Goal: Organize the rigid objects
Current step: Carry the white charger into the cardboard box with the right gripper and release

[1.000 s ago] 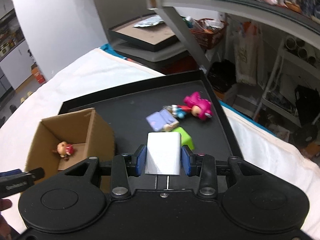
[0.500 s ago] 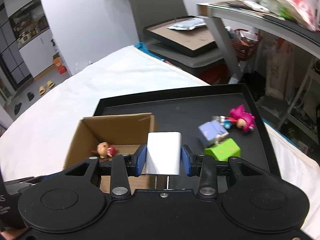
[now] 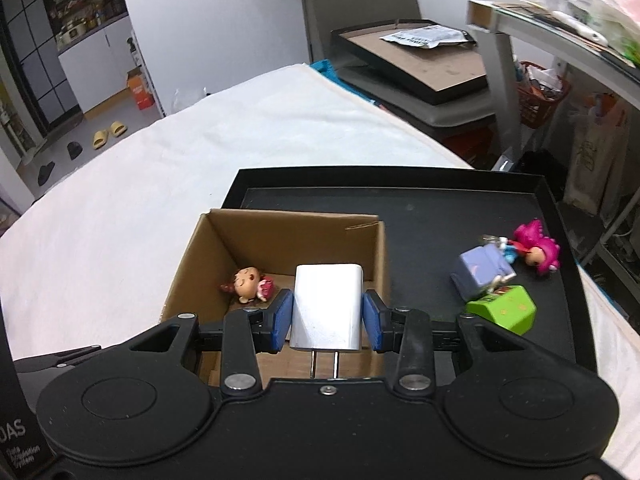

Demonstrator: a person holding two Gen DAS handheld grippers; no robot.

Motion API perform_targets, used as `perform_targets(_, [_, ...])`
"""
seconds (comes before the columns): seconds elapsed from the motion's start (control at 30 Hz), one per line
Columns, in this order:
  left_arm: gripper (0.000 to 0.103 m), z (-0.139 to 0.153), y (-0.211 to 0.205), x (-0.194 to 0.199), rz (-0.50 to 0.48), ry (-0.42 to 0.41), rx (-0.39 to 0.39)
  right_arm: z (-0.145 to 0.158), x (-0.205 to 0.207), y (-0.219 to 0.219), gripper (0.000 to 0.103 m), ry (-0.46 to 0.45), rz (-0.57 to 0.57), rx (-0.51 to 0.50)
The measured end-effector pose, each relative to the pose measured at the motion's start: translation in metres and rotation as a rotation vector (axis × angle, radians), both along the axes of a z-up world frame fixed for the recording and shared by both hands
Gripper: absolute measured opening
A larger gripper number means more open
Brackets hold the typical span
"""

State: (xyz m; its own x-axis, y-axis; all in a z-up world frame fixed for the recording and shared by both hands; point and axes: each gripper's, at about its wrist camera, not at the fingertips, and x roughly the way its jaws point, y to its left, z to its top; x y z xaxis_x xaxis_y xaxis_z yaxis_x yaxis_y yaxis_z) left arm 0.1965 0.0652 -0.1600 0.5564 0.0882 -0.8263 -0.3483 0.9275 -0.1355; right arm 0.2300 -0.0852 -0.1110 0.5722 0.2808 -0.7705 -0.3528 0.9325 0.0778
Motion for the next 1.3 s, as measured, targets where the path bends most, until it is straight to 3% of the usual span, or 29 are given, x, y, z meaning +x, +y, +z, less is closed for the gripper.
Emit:
perform_targets(0.33, [0.011,-0.001,0.008,-0.003,-0.005,-0.018,-0.039,0.016,0.006,0.024,0.043,-0.092,0.027,0.002])
perform_targets(0.5, [0.011,-0.001,0.008,-0.004,-0.006,-0.019,-0.037,0.010,0.003,0.018,0.043,-0.061,0.024,0.007])
perform_targets(0.9, [0.012,0.004,0.005,-0.003,-0.018,-0.010,-0.035,0.012,-0.005,-0.018,0.048,-0.066,-0.010,0.027])
perform_targets(1.1, [0.015,0.008,-0.002,-0.003,-0.024,-0.010,0.012,0.013,-0.007,-0.048,0.048,-0.085,-0.028,0.027])
perform_targets(1.2, [0.021,0.009,-0.006,-0.004,-0.030,-0.018,0.031,0.010,-0.006,-0.062,0.050,-0.081,-0.046,0.029])
perform_targets(1.3, [0.036,0.011,-0.011,-0.004,-0.033,-0.024,0.064,0.005,-0.004,-0.077,0.052,-0.081,-0.069,0.039])
